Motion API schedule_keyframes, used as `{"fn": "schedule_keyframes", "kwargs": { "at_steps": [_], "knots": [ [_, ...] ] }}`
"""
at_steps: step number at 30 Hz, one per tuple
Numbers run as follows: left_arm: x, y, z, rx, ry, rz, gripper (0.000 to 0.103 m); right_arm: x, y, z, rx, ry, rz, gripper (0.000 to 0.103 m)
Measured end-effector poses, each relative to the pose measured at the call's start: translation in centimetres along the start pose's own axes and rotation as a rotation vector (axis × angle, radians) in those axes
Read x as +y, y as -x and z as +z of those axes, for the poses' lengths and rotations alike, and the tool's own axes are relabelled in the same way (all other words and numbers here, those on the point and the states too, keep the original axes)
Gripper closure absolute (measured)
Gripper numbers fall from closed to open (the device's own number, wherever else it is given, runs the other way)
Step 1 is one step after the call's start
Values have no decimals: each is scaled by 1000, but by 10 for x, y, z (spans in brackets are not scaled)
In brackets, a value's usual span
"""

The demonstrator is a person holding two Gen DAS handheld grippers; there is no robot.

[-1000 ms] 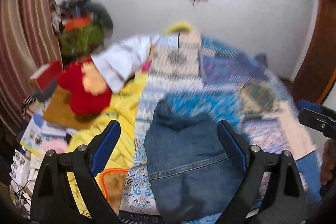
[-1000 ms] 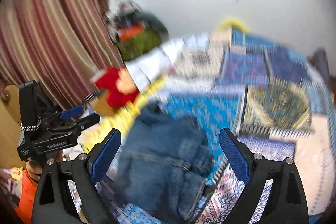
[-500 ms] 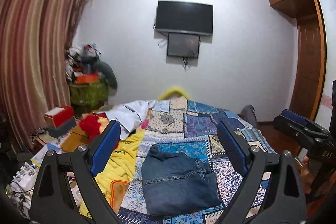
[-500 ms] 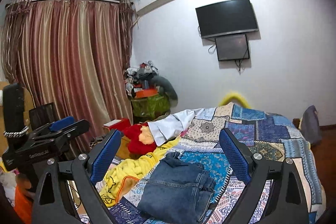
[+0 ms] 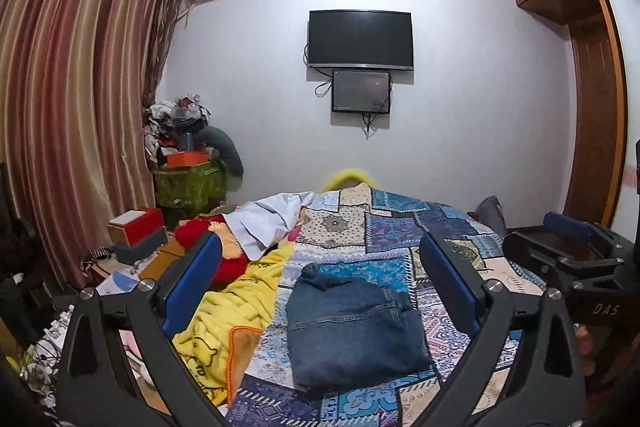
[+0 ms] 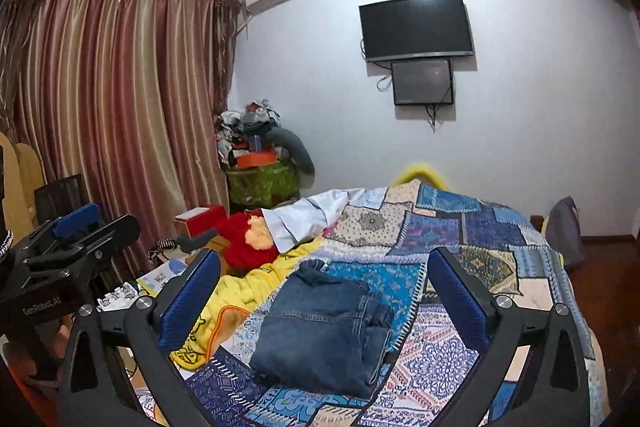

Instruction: Fold large clothes

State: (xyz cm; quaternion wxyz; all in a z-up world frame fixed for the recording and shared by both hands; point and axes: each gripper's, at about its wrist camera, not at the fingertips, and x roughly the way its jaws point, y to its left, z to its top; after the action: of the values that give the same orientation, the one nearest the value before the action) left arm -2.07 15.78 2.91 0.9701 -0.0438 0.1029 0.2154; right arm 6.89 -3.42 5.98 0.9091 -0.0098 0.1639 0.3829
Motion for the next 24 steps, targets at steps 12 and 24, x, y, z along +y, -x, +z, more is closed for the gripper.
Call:
{"fn": "schedule_keyframes", "kwargs": {
  "at_steps": [12, 24],
  "knots": [
    [-9, -7, -12, 31, -2, -33, 2, -7, 1, -6, 19, -9, -30, 0],
    [-6, -8, -15, 25, -19, -39, 1, -11, 4, -5, 13, -20, -39, 0]
  ]
}}
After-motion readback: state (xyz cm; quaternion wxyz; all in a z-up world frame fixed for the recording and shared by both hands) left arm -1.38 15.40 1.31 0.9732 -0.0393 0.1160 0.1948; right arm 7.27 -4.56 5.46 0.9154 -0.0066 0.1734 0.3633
